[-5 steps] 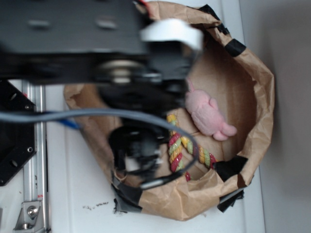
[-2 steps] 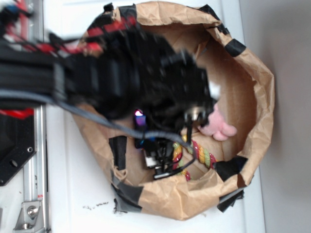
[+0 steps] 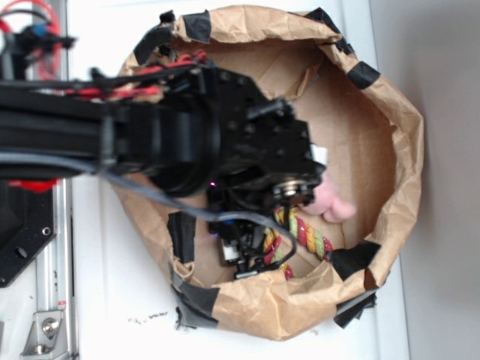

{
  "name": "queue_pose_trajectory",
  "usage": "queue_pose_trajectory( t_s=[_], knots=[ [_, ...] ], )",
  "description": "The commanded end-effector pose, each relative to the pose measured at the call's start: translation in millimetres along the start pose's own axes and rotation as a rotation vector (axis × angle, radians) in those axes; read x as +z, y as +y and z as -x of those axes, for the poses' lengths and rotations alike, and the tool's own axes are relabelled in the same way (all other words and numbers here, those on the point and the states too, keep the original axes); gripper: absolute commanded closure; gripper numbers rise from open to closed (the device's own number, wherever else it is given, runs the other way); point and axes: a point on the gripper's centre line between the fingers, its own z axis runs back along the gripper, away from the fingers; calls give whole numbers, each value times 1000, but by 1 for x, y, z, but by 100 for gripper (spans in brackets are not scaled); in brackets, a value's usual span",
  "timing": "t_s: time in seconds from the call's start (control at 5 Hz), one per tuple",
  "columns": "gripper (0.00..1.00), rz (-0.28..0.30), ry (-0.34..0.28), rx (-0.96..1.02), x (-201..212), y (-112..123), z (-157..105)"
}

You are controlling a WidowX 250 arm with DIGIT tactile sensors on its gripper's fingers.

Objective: Grab the black box.

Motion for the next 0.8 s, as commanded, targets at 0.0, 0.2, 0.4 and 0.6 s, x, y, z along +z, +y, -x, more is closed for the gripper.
queue_pose_trajectory(
  t_s=[0.0,0.2,0.4,0.6],
  knots=[
    [100,-65,-380,20,103,49,19],
    [100,-110,-430,23,153,48,29],
    [100,-65,-435,45,198,40,27],
    [100,-50,-391,56,190,35,23]
  ],
)
